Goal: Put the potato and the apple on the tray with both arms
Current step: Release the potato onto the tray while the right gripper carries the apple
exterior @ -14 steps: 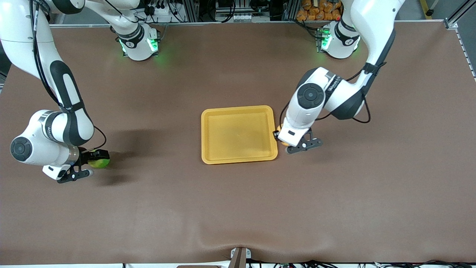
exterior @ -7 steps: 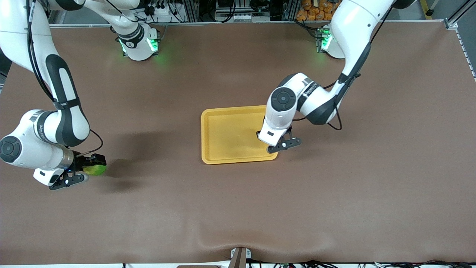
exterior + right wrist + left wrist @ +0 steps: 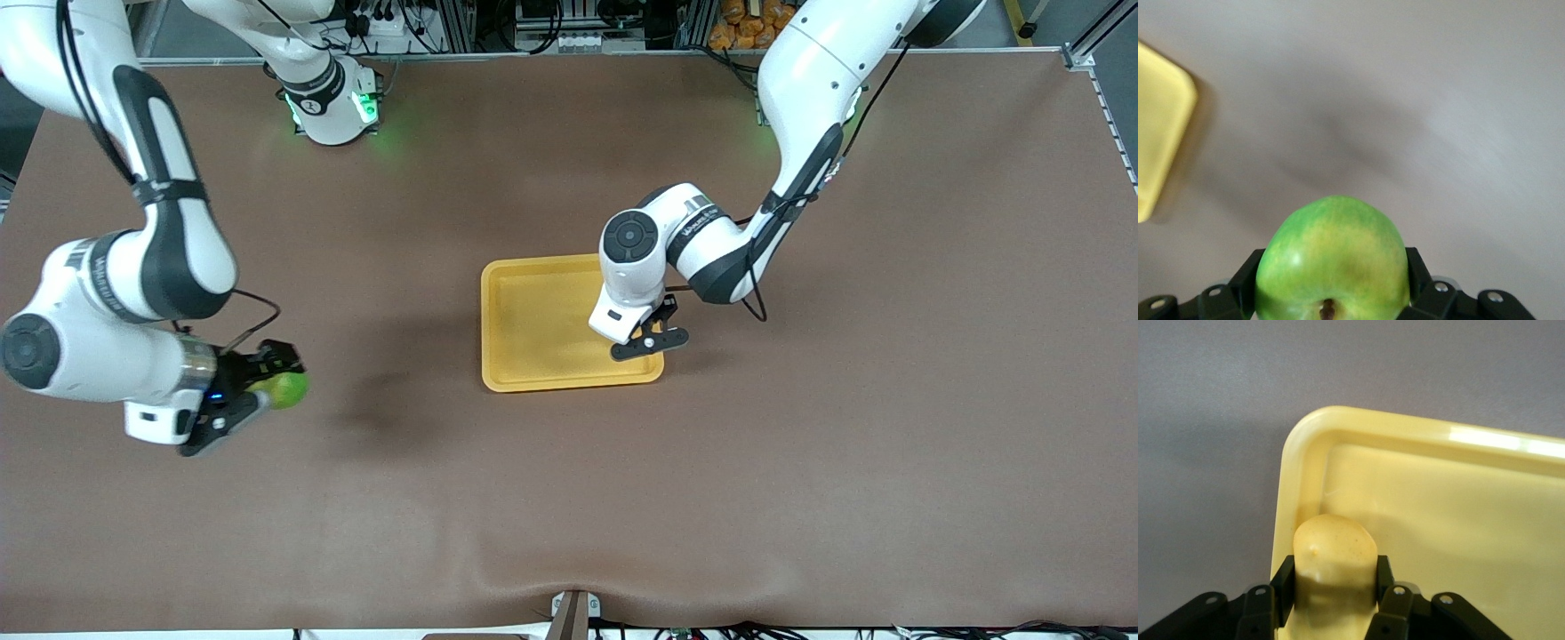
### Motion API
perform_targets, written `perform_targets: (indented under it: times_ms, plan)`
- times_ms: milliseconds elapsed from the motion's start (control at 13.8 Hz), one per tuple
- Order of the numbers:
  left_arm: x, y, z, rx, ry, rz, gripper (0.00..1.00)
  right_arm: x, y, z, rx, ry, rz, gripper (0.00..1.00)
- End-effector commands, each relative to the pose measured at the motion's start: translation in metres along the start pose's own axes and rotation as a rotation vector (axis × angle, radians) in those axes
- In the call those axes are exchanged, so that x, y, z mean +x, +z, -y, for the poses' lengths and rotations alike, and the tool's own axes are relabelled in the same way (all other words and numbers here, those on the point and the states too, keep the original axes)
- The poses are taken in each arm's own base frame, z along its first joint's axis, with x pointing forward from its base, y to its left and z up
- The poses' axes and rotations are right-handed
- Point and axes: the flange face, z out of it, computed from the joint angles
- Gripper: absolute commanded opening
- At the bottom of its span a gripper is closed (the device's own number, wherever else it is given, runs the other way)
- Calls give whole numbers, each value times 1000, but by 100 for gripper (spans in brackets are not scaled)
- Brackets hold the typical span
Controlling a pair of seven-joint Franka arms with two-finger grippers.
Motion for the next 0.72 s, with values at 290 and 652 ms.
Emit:
perform_targets:
  times_ms: [290, 652]
  plan:
    - [-7, 15, -13, 49, 20, -53, 71, 82, 55, 144, 1, -271, -57, 17]
    - [27, -26, -3, 12, -29, -102, 100, 74, 158, 195, 62, -293, 16, 17]
